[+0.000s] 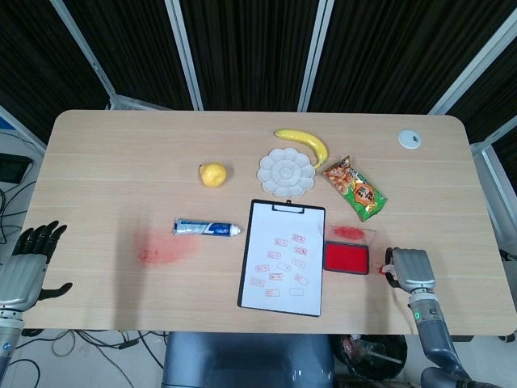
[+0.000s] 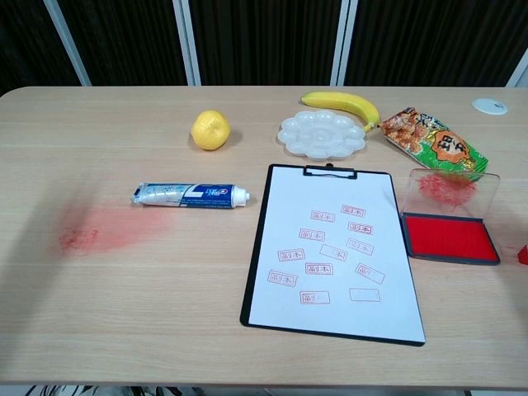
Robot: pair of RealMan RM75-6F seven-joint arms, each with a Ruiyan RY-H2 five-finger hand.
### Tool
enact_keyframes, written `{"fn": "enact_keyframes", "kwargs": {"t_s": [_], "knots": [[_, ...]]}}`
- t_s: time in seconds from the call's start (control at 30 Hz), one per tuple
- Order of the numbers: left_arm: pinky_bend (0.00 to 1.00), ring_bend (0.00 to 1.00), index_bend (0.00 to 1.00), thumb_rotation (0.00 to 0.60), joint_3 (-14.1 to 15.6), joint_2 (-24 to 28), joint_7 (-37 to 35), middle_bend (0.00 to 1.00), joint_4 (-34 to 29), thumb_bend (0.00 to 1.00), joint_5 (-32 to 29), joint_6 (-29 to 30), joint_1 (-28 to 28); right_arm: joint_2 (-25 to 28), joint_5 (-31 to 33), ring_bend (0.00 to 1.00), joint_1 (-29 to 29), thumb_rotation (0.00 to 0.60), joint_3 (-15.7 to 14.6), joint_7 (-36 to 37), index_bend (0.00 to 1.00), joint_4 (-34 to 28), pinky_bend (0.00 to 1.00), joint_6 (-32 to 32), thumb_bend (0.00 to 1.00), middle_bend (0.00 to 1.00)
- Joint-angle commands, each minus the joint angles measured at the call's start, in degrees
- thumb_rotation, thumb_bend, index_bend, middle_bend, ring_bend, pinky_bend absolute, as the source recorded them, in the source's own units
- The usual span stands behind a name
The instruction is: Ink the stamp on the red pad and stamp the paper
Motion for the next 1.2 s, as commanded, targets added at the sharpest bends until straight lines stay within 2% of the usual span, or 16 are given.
{"fn": "enact_keyframes", "kwargs": {"t_s": [0.03, 0.37, 0.63, 0.93, 1.2], "knots": [[0.00, 0.00, 0.00, 0.600, 0.0, 0.0, 0.0, 0.00, 0.0, 0.01, 0.0, 0.0, 0.0, 0.0, -0.1, 0.69, 0.0, 0.600, 0.0, 0.1, 0.56, 0.0, 0.79, 0.0, 0.44, 0.51], [0.00, 0.00, 0.00, 0.600, 0.0, 0.1, 0.1, 0.00, -0.2, 0.01, -0.2, -0.1, 0.0, -0.1, -0.8, 0.74, -0.1, 0.600, -0.1, 1.0, 0.69, 0.1, 0.79, 0.0, 0.54, 0.63], [0.00, 0.00, 0.00, 0.600, 0.0, 0.2, -0.4, 0.00, -0.3, 0.01, -0.3, -0.1, 0.1, 0.5, -3.3, 0.78, -0.2, 0.600, -0.3, 3.3, 0.76, -0.1, 0.79, 0.0, 0.72, 0.68], [0.00, 0.00, 0.00, 0.600, 0.0, 0.4, -0.7, 0.00, -0.4, 0.02, -0.4, -0.5, 0.0, 2.0, -8.3, 0.79, -0.2, 0.600, -0.4, 9.5, 0.79, -1.5, 0.79, 0.4, 0.79, 0.69], [0.00, 0.00, 0.00, 0.600, 0.0, 0.5, -0.9, 0.00, -0.5, 0.01, -0.6, -0.7, -0.1, 3.2, -15.4, 0.83, 0.1, 0.600, -1.0, 17.9, 0.85, -1.6, 0.86, 1.4, 0.88, 0.74]]}}
